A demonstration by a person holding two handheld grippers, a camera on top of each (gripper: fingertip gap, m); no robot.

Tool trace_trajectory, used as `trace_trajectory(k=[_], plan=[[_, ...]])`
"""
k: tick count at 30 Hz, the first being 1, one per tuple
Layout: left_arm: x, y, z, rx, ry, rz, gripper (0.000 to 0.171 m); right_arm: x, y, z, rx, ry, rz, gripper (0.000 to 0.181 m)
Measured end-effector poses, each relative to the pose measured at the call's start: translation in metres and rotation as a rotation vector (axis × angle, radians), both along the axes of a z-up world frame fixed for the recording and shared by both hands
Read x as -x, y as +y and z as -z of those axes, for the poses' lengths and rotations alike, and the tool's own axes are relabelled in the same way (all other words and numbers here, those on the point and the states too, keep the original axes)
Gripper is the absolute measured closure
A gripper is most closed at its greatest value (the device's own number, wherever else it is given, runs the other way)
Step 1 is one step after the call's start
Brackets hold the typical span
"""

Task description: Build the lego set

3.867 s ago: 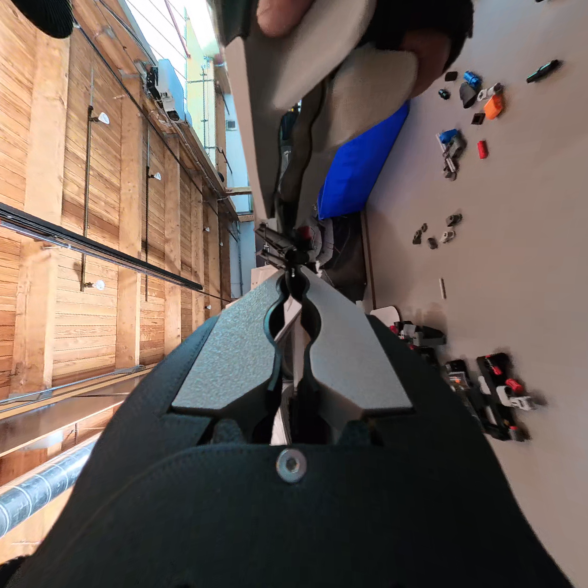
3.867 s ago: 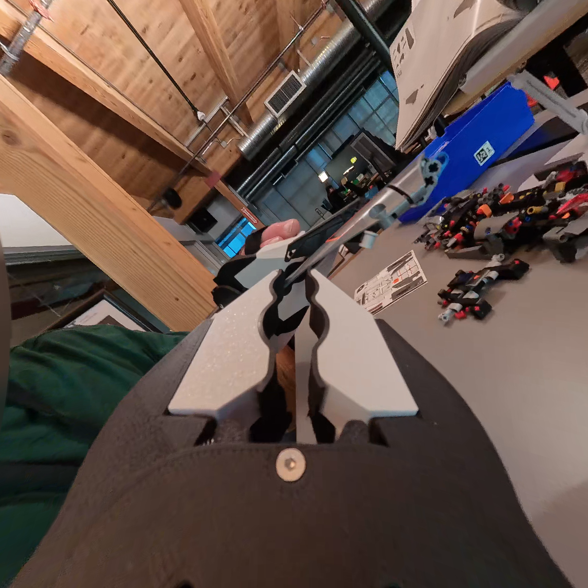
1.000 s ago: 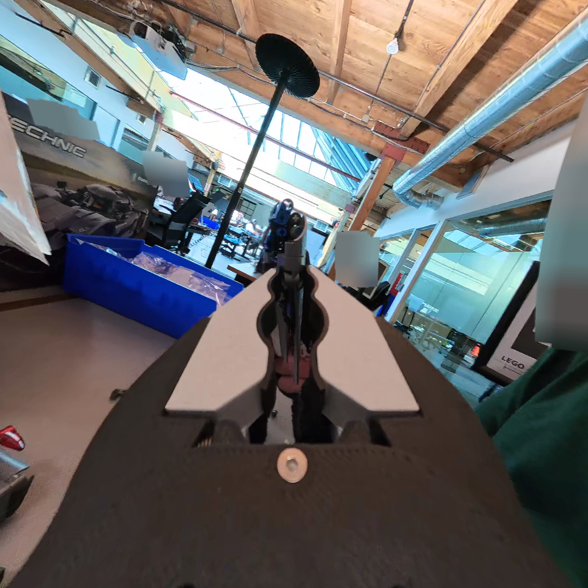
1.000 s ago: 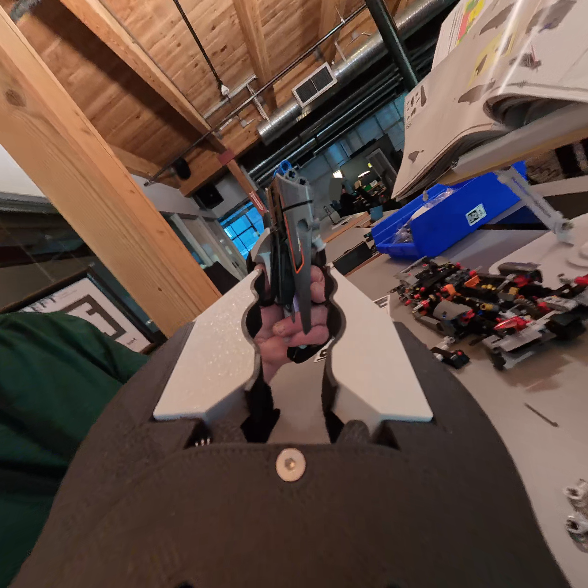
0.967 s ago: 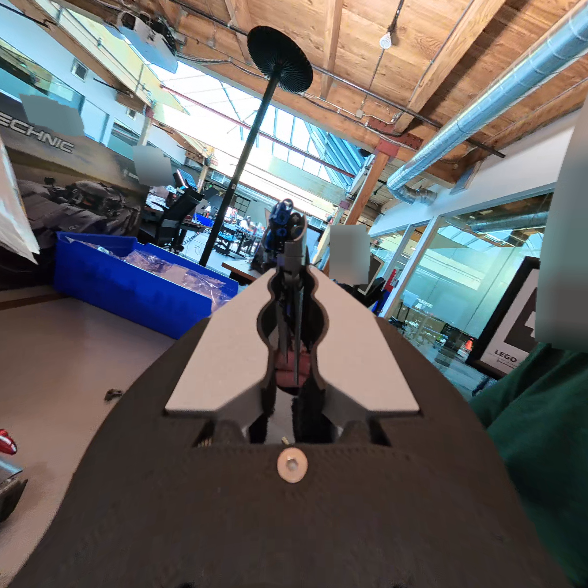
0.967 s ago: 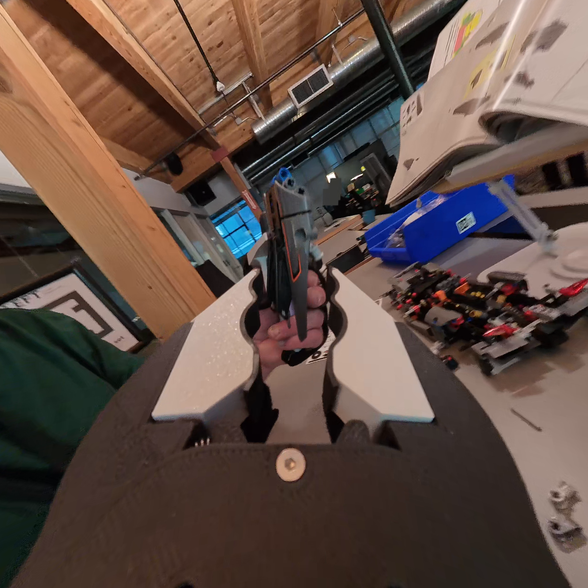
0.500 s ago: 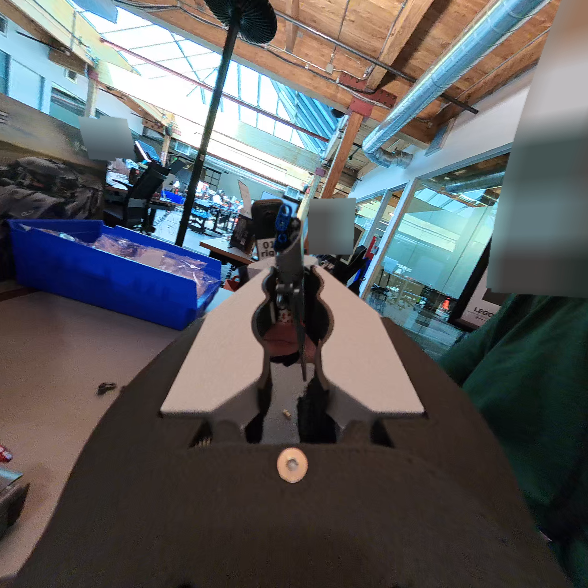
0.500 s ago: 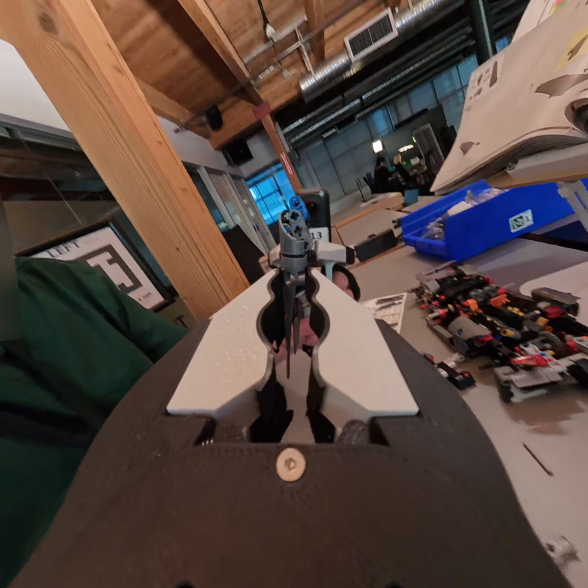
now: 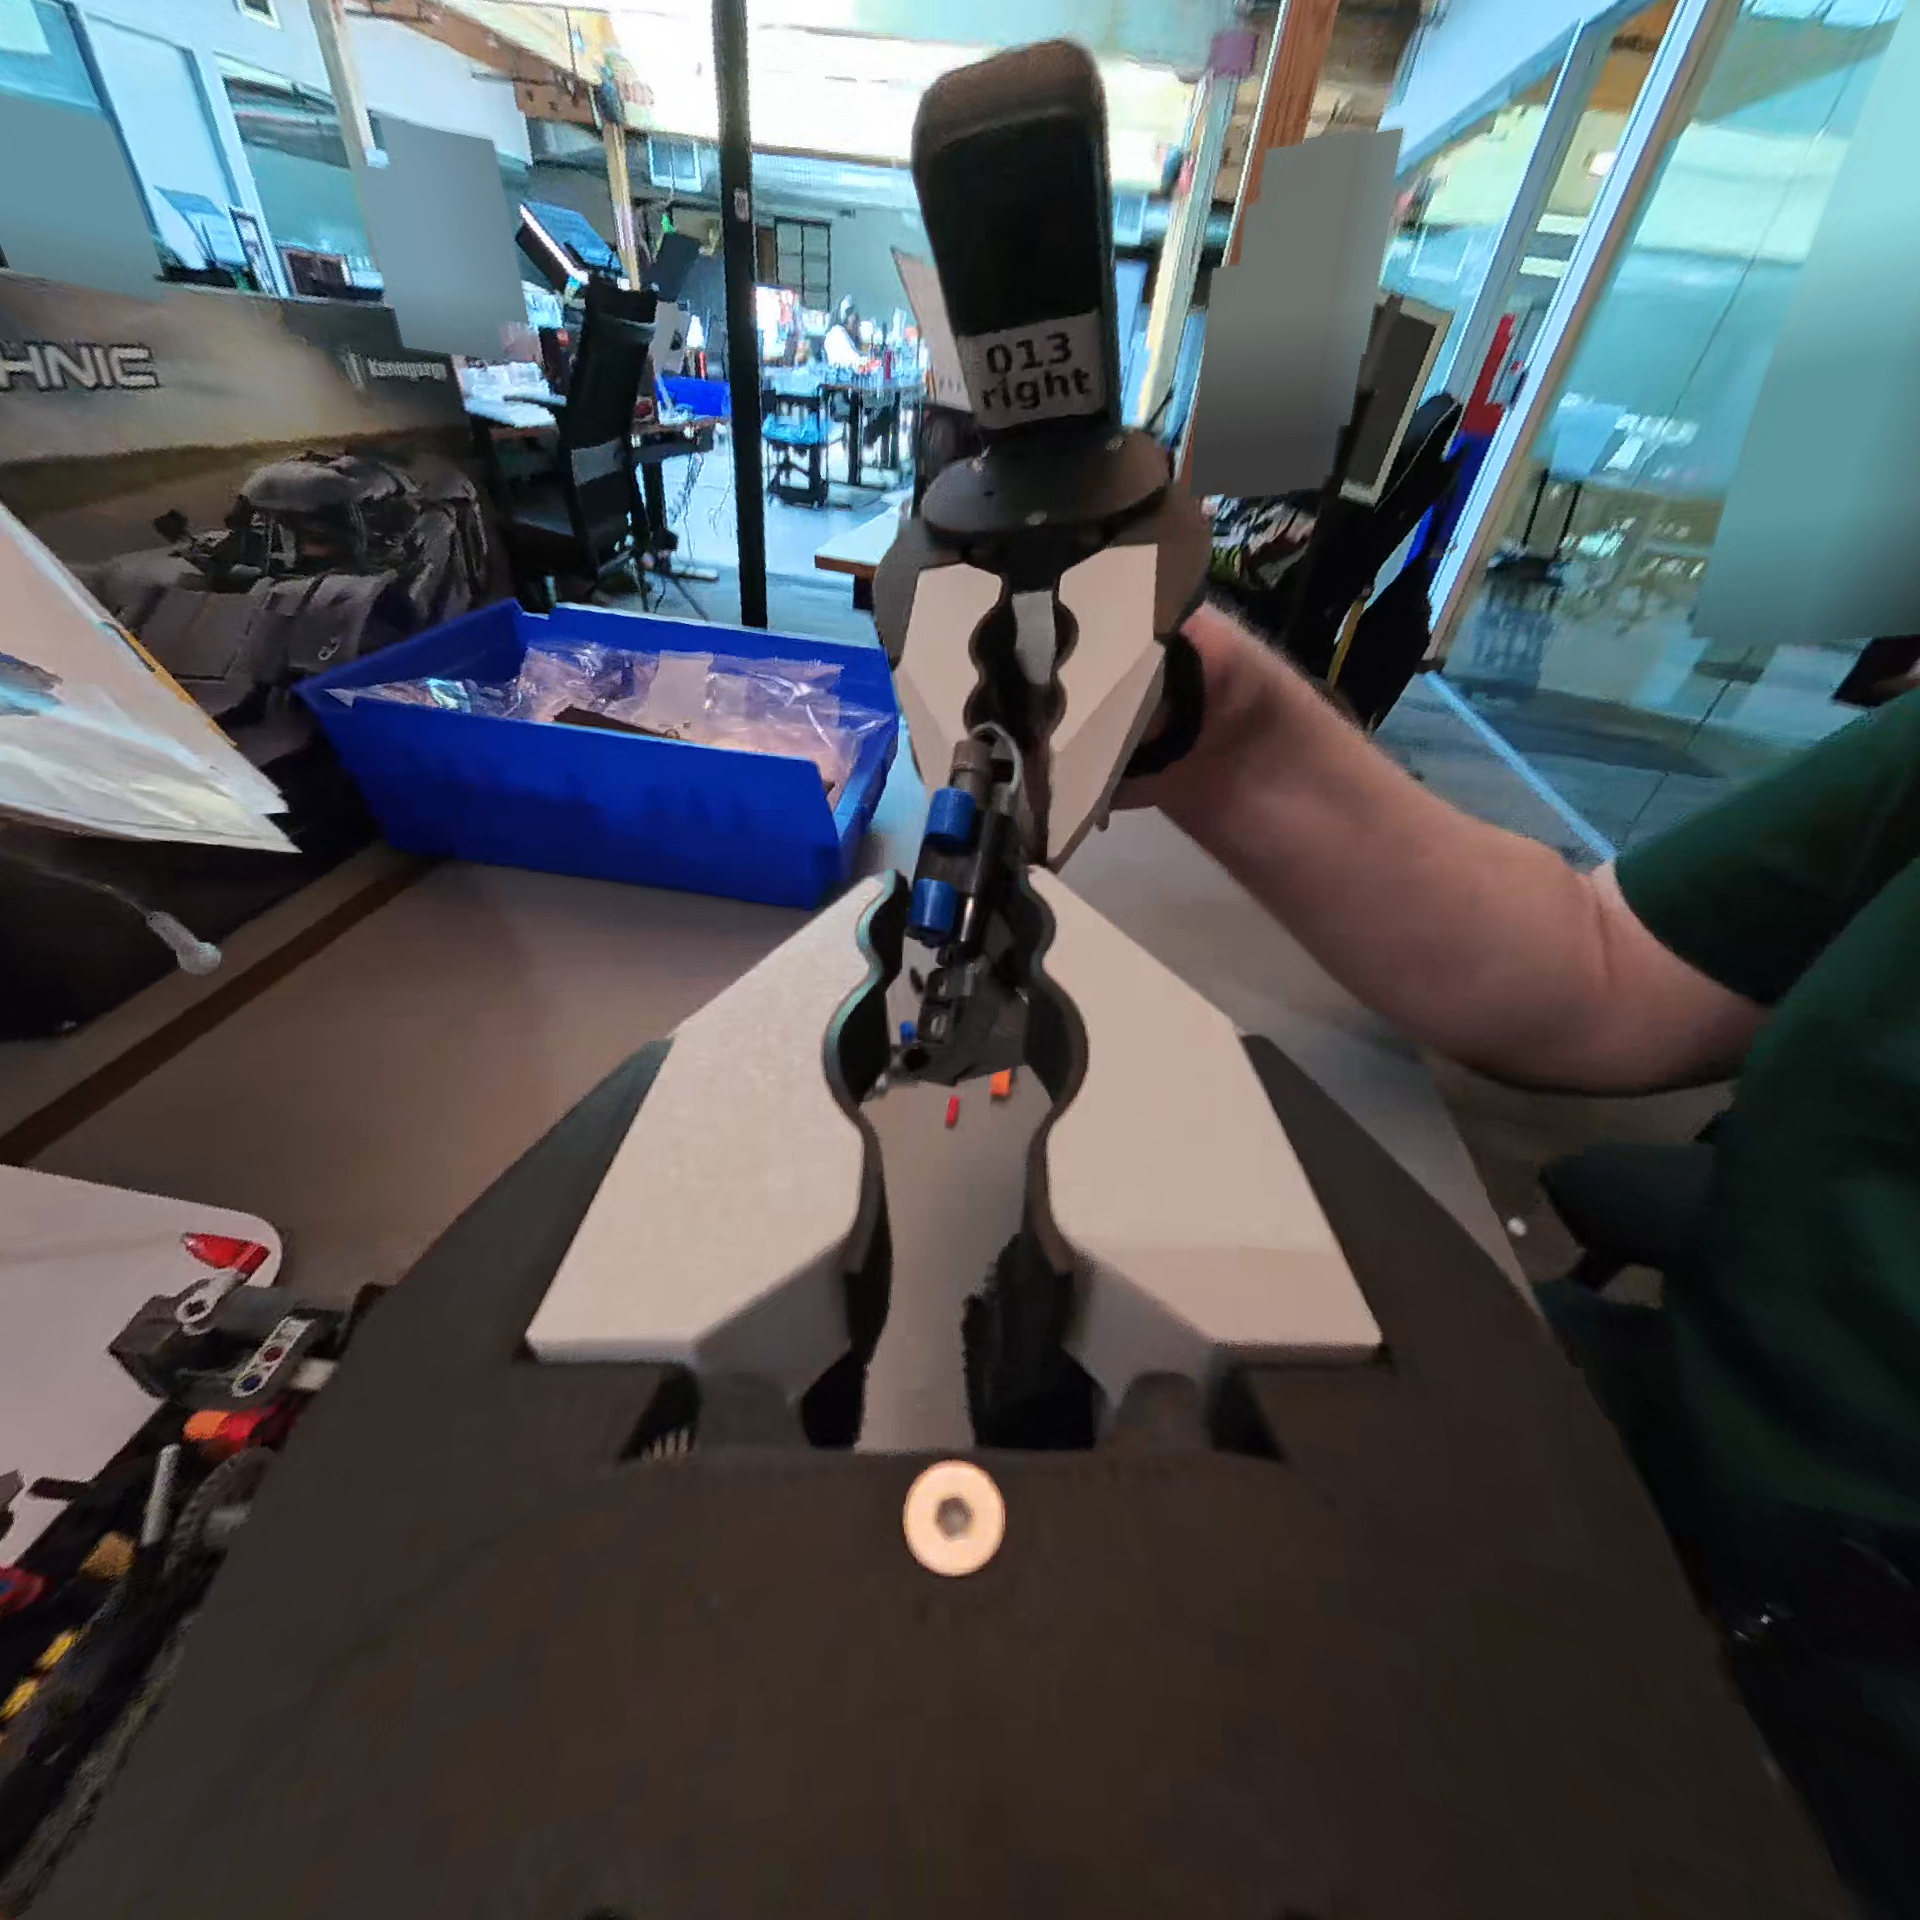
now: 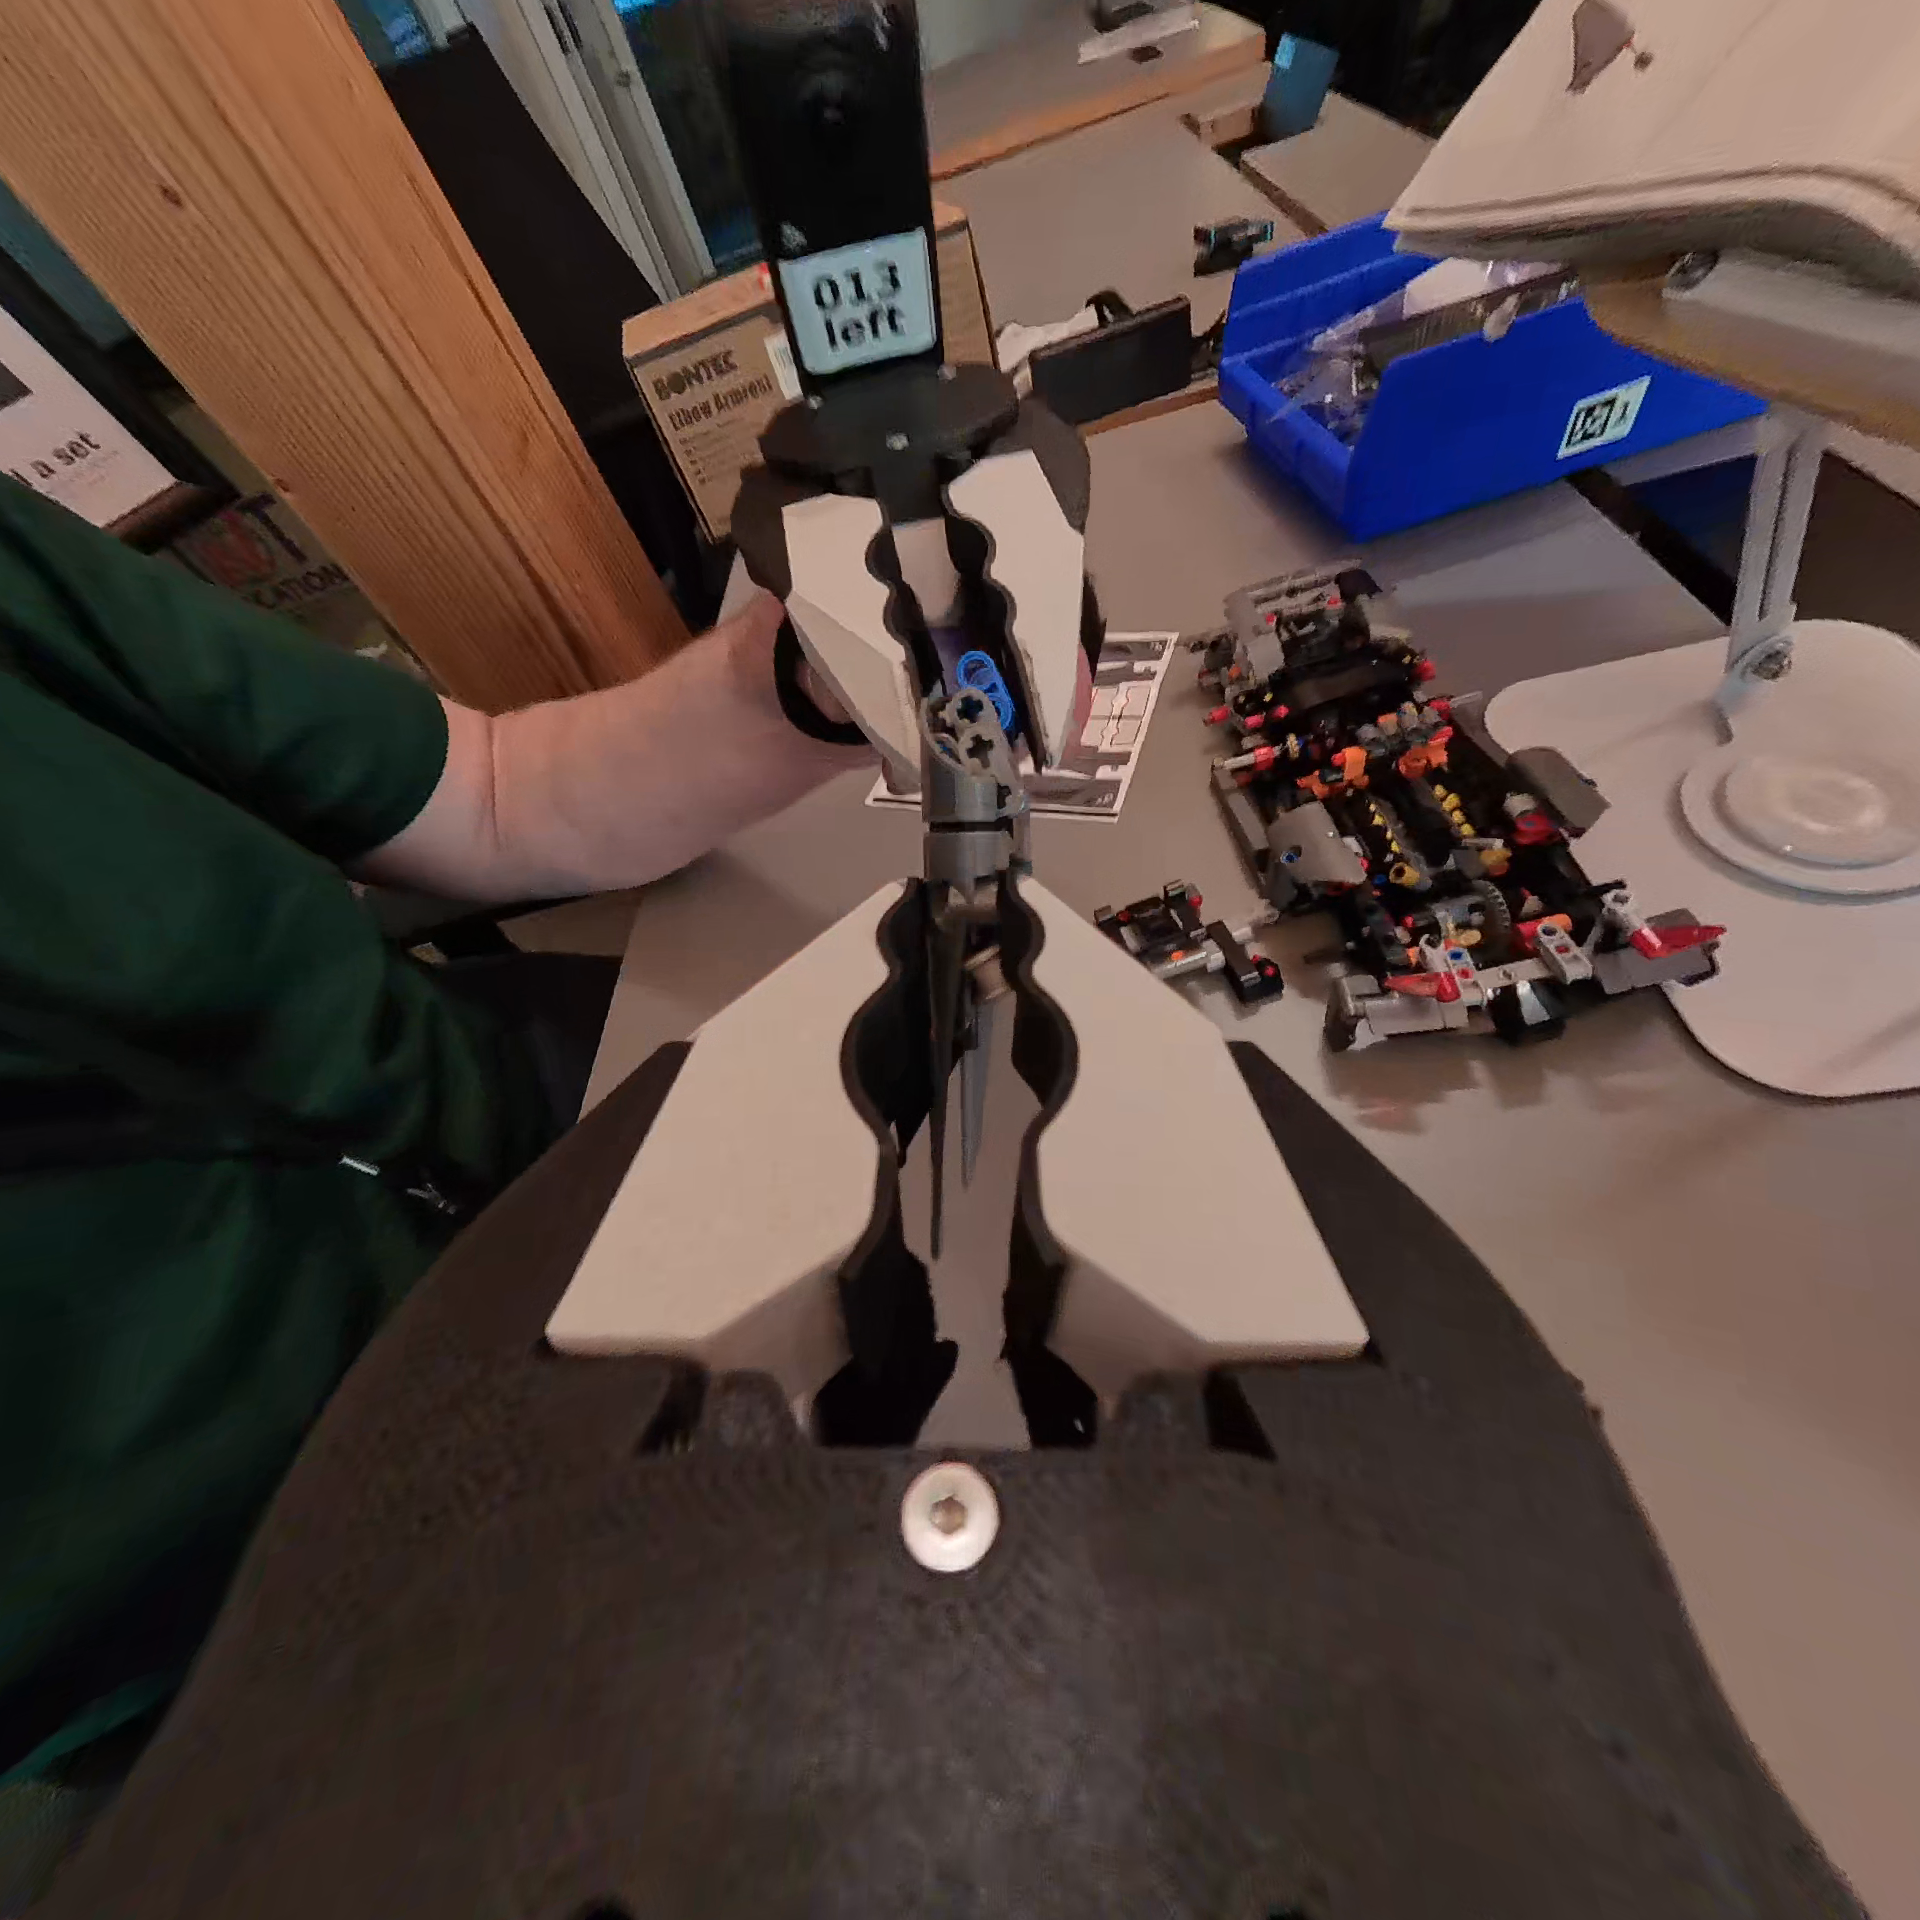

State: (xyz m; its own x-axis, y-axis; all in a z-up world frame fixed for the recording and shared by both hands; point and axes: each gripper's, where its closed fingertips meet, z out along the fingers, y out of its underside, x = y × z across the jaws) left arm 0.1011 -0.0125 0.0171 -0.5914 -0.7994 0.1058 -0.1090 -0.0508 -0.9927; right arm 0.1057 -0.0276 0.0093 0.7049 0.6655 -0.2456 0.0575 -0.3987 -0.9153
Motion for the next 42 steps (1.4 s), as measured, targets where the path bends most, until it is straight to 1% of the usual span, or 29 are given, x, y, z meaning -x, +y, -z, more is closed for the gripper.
trace_trajectory(k=[2,3,5,6,8,10,12,14,16,19,21,22,23,24,25,26,28,29,30,31,32,36,37,38,42], plan=[[-0.003,0.005,-0.003,0.08,-0.013,0.007,0.155,-0.004,0.005,-0.004,-0.046,-0.002,0.014,0.168],[-0.004,0.008,-0.006,0.116,-0.034,-0.001,0.156,-0.009,0.01,-0.008,-0.087,0.003,0.048,0.163],[-0.01,0.02,-0.012,0.204,-0.066,-0.04,0.158,-0.023,0.018,-0.019,-0.177,0.045,0.131,0.142],[-0.013,0.027,-0.015,0.261,-0.078,-0.059,0.158,-0.032,0.019,-0.022,-0.204,0.073,0.165,0.137],[-0.016,0.035,-0.018,0.363,-0.105,-0.058,0.158,-0.039,0.015,-0.022,-0.213,0.162,0.154,0.138],[-0.023,0.038,-0.013,0.406,-0.097,-0.054,0.158,-0.042,0.015,-0.016,-0.173,0.259,0.136,0.138],[-0.028,0.037,-0.009,0.406,-0.109,-0.043,0.158,-0.042,0.017,-0.013,-0.174,0.342,0.115,0.153],[-0.031,0.036,-0.009,0.436,-0.122,-0.026,0.157,-0.04,0.019,-0.007,-0.14,0.361,0.095,0.162],[-0.031,0.035,-0.01,0.434,-0.146,-0.02,0.157,-0.04,0.02,-0.005,-0.125,0.379,0.09,0.164],[-0.032,0.032,-0.009,0.415,-0.154,-0.02,0.157,-0.043,0.017,-0.005,-0.137,0.351,0.101,0.165],[-0.037,0.036,-0.007,0.394,-0.153,-0.085,0.155,-0.049,0.02,-0.007,-0.18,0.298,0.159,0.167],[-0.039,0.039,-0.006,0.397,-0.147,-0.107,0.148,-0.05,0.019,-0.009,-0.211,0.264,0.173,0.167],[-0.04,0.043,-0.006,0.413,-0.137,-0.128,0.136,-0.05,0.019,-0.009,-0.237,0.21,0.192,0.167],[-0.04,0.048,-0.007,0.432,-0.135,-0.142,0.127,-0.053,0.02,-0.007,-0.249,0.136,0.233,0.168],[-0.037,0.05,-0.01,0.427,-0.154,-0.139,0.13,-0.053,0.02,-0.005,-0.262,0.072,0.244,0.168],[-0.033,0.05,-0.014,0.396,-0.177,-0.136,0.136,-0.047,0.018,-0.004,-0.264,0.035,0.216,0.168],[-0.029,0.045,-0.02,0.302,-0.207,-0.129,0.145,-0.04,0.019,0.0,-0.239,0.036,0.188,0.168],[-0.026,0.035,-0.02,0.255,-0.205,-0.087,0.152,-0.036,0.019,0.001,-0.235,0.05,0.162,0.168],[-0.024,0.023,-0.016,0.207,-0.17,-0.026,0.157,-0.032,0.019,0.001,-0.232,0.07,0.142,0.168],[-0.026,0.021,-0.012,0.17,-0.143,-0.035,0.157,-0.031,0.019,0.002,-0.226,0.09,0.132,0.168],[-0.026,0.019,-0.011,0.141,-0.146,-0.038,0.158,-0.029,0.018,0.002,-0.222,0.103,0.114,0.168],[-0.017,0.01,-0.011,0.105,-0.128,0.026,0.152,-0.025,0.013,-0.006,-0.235,0.166,0.071,0.168],[-0.016,0.009,-0.011,0.097,-0.118,0.032,0.152,-0.025,0.013,-0.007,-0.237,0.182,0.068,0.168],[-0.016,0.01,-0.009,0.088,-0.108,0.029,0.158,-0.024,0.012,-0.007,-0.236,0.2,0.059,0.168],[-0.017,0.008,-0.007,0.063,-0.108,0.013,0.16,-0.027,0.014,-0.009,-0.246,0.222,0.077,0.168]])
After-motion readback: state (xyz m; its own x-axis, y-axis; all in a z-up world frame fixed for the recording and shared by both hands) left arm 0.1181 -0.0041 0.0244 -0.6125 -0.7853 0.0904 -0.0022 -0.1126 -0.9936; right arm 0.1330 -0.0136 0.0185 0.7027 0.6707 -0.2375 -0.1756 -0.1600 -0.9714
